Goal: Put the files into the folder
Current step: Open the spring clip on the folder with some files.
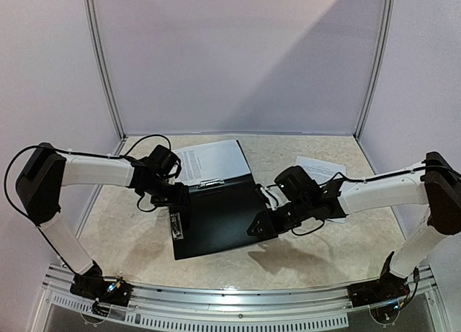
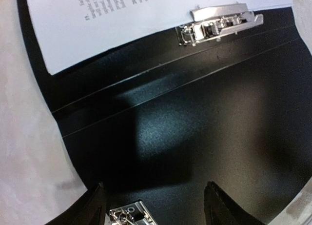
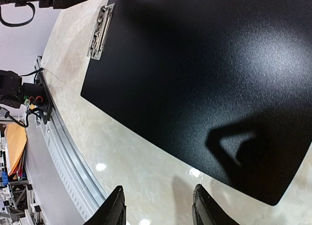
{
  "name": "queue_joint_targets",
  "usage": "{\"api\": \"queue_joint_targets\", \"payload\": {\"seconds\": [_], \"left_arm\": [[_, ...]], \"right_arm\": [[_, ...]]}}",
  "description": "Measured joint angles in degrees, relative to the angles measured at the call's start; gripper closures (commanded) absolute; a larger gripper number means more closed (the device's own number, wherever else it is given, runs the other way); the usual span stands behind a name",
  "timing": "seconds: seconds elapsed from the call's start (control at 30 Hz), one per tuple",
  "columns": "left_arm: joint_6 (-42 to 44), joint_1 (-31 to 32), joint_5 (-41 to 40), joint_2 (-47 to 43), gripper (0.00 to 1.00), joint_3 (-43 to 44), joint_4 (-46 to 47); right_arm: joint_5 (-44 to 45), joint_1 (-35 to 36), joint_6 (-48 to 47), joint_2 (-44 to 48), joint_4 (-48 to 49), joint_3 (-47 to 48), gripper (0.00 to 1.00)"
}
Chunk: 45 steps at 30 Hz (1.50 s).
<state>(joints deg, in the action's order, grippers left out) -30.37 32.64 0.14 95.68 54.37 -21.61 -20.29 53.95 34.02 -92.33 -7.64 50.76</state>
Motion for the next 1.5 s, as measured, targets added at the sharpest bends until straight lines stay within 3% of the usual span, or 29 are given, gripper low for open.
{"api": "queue_joint_targets", "payload": {"seconds": [0.67, 0.93, 1.13, 1.17, 1.23, 1.5], "left_arm": [[0.81, 0.46, 4.37, -1.36, 0.38, -6.58, 3.34], [-1.09, 5.62, 4.48, -2.14, 0.39, -8.13, 5.16], [-2.54, 7.39, 2.19, -3.82, 0.30, -8.57, 4.20], [-2.75, 7.39, 0.94, -4.74, 0.30, -8.52, 3.21], [-2.89, 7.37, -1.86, -7.43, 0.30, -8.09, 1.05], [-2.91, 6.88, -8.04, -15.23, 0.29, -3.82, -1.18]], "right_arm": [[-2.21, 0.00, 0.96, 1.75, 3.08, -2.89, 0.58], [-3.08, 0.02, 1.68, 1.79, 3.58, -3.85, 0.57], [-6.78, 0.04, 5.07, 2.01, 4.92, -2.10, 0.46], [-8.07, 0.04, 6.32, 1.99, 5.40, -0.85, 0.39], [-11.32, 0.04, 9.64, 1.60, 7.52, 3.13, 0.04], [-26.38, 0.07, 35.30, -5.38, 35.60, 19.96, 0.01]]}}
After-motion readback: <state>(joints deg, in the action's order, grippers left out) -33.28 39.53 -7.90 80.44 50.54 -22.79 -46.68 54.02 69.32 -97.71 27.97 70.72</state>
